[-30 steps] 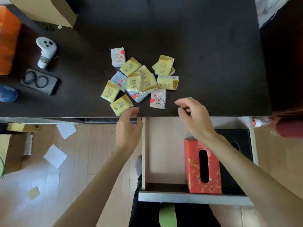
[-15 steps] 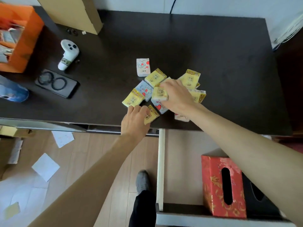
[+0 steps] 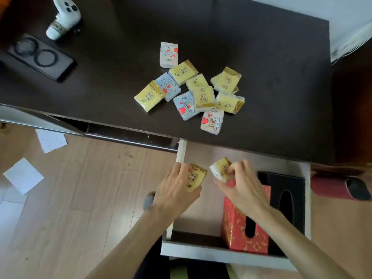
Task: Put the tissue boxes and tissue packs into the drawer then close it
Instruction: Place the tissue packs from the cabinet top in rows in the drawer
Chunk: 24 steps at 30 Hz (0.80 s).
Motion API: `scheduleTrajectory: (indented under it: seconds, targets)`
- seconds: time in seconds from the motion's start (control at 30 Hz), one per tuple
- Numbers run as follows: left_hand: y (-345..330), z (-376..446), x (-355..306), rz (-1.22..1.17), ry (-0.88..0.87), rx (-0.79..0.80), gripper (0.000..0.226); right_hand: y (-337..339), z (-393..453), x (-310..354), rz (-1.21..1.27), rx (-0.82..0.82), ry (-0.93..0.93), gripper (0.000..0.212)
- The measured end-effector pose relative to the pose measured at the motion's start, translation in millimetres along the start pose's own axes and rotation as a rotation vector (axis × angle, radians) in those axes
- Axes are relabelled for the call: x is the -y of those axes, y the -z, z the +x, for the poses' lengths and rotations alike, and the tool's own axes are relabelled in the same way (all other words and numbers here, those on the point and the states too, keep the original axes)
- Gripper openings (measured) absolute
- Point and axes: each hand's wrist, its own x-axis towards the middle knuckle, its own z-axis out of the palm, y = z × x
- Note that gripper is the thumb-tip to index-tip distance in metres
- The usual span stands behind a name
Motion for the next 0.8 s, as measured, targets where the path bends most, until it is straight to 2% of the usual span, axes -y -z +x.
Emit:
scheduleTrajectory:
  seconds: [0.13,0.27,0.37,0.47,0.57,0.7,0.8]
  targets:
    - [-37.3,19.4,1.8,0.173,-0.109,0.029,0.053,-31.7,20.8,-30.4,-0.183,0.086,0.001,0.057]
    - [-59.5,42.6,8.5,0.601,-0.353,0.009,0.047,-47.0,56.0,-48.4,-0.275,0.092,0.014,0.067]
    - [-70.5,53.0,12.3,0.788,-0.456,-0.004,0.044,-51.1,66.6,-53.2,-0.369,0.163,0.048,0.076]
    - [-74.1,58.5,16.0,0.884,-0.49,-0.019,0.05,-46.5,69.5,-56.8,-0.506,0.189,0.165,0.057]
    - [-75.2,59.0,21.1,0.916,-0.553,-0.098,0.053,-40.7,76.3,-57.5,-0.591,0.125,0.304,0.043]
    - [-81.5,53.2,24.8,0.959,-0.595,-0.221,0.049,-47.2,84.6,-52.8,-0.623,0.166,0.435,0.06]
    - [-79.8,50.0,20.7,0.91,-0.547,-0.245,0.047,-52.7,81.5,-43.4,-0.76,0.098,0.419,0.054]
